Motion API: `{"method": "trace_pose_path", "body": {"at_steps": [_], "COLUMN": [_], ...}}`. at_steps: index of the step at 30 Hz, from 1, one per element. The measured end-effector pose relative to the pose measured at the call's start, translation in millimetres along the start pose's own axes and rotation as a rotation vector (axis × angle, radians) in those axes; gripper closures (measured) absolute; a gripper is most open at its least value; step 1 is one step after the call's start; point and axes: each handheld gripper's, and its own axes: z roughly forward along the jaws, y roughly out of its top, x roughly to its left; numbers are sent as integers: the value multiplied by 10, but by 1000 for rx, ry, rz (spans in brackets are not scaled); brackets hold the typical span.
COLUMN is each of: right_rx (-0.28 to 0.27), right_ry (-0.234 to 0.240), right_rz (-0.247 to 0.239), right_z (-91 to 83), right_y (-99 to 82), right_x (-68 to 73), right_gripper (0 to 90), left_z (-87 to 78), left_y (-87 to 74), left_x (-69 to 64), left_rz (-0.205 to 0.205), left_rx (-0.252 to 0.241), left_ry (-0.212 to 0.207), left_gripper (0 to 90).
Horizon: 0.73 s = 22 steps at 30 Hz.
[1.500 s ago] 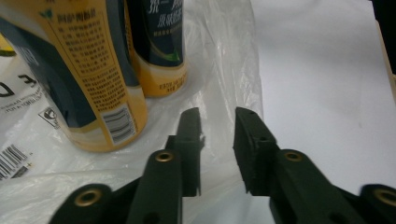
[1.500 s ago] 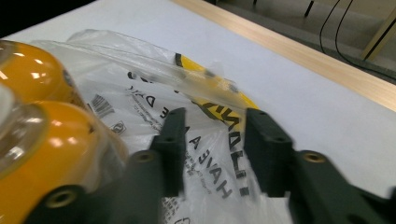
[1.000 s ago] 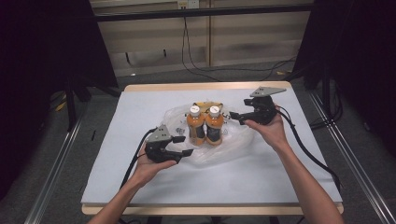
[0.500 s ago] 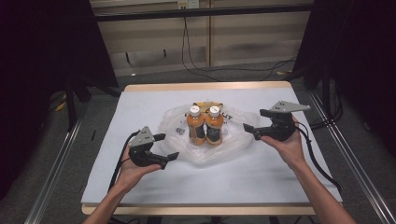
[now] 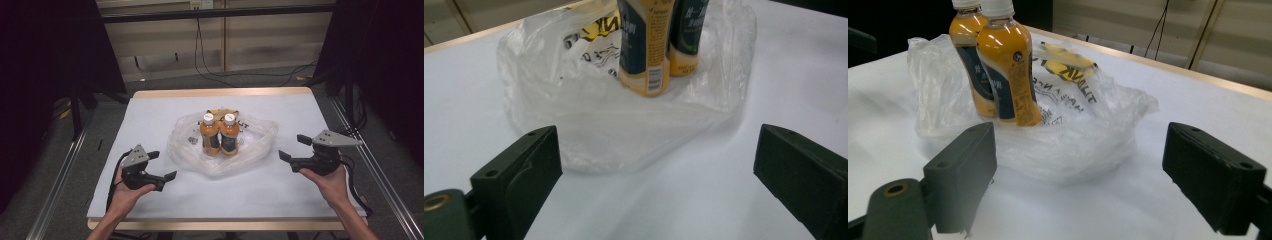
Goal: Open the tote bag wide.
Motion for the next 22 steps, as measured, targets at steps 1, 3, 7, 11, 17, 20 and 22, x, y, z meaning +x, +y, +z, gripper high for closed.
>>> {"method": "trace_pose_path", "body": {"at_steps": [1, 3, 7, 11, 17, 20, 22], "right_rx": [-3, -5, -6, 9, -16, -7, -4], "right_ry": [-6, -22, -36, -71, -108, -129, -111], "right_rz": [8, 13, 24, 33, 87, 98, 131], "right_z": [-34, -101, -229, -341, -540, -569, -540], "right_y": [-26, -63, -147, -335, -562, -650, -669], "right_x": [5, 16, 45, 100, 142, 124, 92], "right_gripper": [130, 127, 128, 144, 135, 126, 113], "left_z": [-21, -62, -141, -205, -347, -405, -409], "left_y": [-28, -105, -236, -335, -461, -465, -478], "left_x": [-3, -13, -50, -130, -195, -146, -117], "left_rz": [0, -17, -46, -70, -66, -49, -76], "left_rx": [5, 8, 3, 39, 37, 16, 12], "left_ry": [-2, 20, 34, 68, 57, 72, 98], "left_gripper": [40, 39, 34, 27, 27, 24, 23]}}
